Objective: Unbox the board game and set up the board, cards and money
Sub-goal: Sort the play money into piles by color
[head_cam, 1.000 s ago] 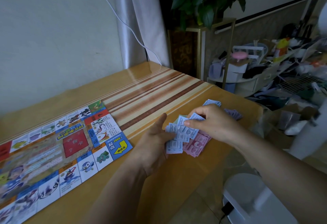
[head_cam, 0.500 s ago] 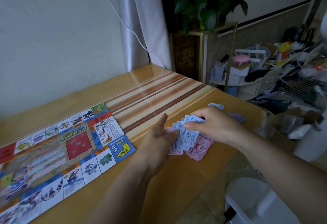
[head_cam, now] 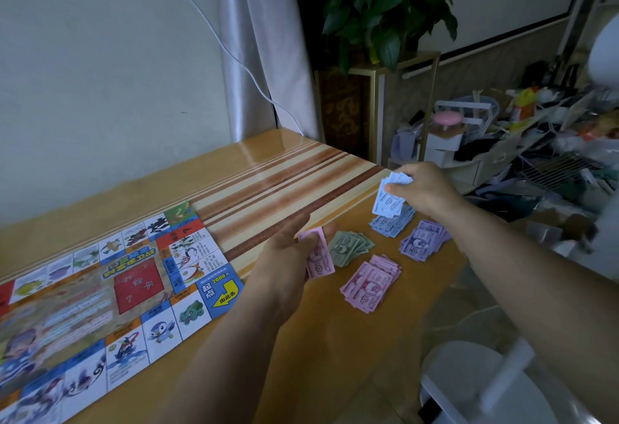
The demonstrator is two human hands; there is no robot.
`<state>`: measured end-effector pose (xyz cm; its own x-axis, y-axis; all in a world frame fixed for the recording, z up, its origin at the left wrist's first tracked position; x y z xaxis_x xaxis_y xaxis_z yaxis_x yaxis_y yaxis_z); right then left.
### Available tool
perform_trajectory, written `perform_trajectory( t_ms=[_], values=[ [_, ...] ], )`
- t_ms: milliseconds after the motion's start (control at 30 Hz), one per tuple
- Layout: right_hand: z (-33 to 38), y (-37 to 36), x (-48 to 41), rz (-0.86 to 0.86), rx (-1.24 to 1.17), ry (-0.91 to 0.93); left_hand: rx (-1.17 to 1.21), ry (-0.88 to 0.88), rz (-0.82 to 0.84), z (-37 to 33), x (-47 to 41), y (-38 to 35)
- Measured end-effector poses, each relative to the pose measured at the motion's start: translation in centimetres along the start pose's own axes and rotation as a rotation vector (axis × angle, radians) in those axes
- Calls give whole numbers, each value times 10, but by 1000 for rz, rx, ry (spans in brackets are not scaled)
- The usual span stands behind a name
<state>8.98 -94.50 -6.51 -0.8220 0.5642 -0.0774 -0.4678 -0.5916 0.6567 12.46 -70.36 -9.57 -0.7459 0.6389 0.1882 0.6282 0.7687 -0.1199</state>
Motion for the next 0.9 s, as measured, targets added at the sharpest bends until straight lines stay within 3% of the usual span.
perform_trajectory(
  t_ms=[167,333,467,700,900],
  values=[
    [-24,-21,-3,6,241,-88,-409,-89,40,-10,3,-14],
    [-9,-7,9,-174,538,-23,-737,-173,81,-9,1,-42],
    [20,2,27,-255,434,116,-976,-283,75,0,-3,-63],
    [56,-9,61,-150,295,311,-1284,-428,37,3,1,-73],
    [101,-28,81,-26,165,410,-1168,-458,-140,-46,34,-27]
  ],
)
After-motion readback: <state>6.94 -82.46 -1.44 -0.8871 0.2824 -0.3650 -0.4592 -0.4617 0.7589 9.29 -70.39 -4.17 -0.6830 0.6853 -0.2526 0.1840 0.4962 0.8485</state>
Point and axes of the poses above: each hand's wrist, its own x-axis away from the middle knuckle, its own y-axis out of the back of the hand, z = x × y, the point moved 7 cm from there along -x, towards the middle knuckle, and after that the axes turned 6 degrees about z, right-handed, at the moved point
